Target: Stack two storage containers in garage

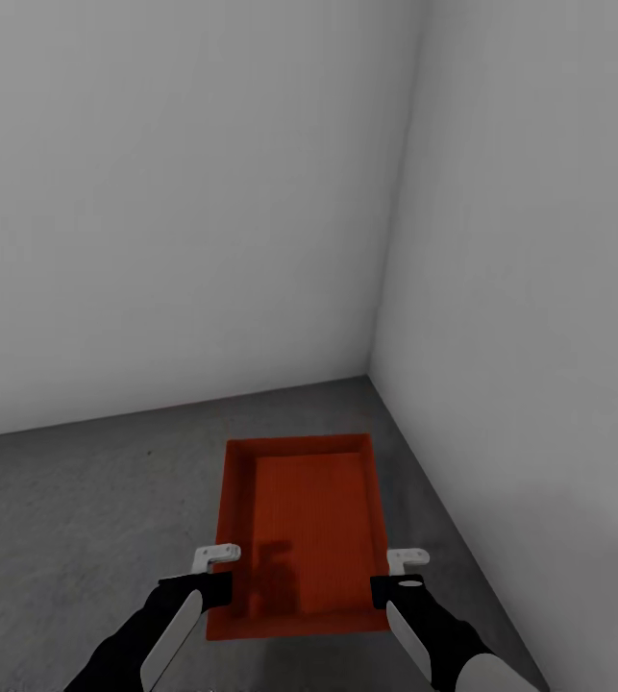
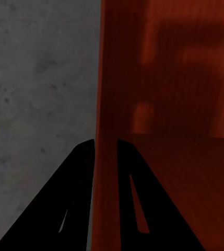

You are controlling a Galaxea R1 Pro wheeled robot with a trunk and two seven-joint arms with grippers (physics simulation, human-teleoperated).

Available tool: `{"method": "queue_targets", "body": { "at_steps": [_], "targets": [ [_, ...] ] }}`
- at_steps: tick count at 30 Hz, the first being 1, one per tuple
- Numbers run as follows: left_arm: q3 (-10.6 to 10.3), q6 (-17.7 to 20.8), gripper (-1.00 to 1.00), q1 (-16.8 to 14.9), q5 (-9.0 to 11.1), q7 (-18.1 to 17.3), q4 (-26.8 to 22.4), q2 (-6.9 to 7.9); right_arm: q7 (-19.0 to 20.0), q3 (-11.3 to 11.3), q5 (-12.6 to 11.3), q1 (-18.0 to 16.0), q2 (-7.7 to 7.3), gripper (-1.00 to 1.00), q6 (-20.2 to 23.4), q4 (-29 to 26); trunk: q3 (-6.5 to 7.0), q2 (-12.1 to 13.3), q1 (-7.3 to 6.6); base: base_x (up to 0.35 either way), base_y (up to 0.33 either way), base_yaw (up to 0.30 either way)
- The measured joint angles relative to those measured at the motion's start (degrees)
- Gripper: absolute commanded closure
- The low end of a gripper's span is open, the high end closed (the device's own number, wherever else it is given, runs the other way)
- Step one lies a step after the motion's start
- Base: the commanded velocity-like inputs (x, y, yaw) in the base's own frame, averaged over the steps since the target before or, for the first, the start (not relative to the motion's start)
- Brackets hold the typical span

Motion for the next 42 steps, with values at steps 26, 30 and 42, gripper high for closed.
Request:
{"method": "queue_targets", "body": {
  "at_steps": [26,30,42],
  "targets": [
    [0.0,0.0,1.0,0.0,-0.01,0.01,-0.03,0.0,0.0,0.0,0.01,0.0,0.0,1.0,-0.01,-0.01,-1.48,0.0,0.0,0.0,0.0,0.0],
    [0.01,0.01,1.0,0.0,-0.01,0.01,-0.03,0.0,0.0,0.0,0.01,0.0,0.0,1.0,-0.01,-0.01,-1.49,0.0,0.0,0.0,0.0,0.0],
    [0.01,0.02,1.0,0.0,0.0,0.01,-0.01,0.0,0.0,0.0,-0.01,0.0,0.0,1.0,0.0,0.0,-2.09,0.0,0.0,0.0,0.0,0.0]
  ]
}}
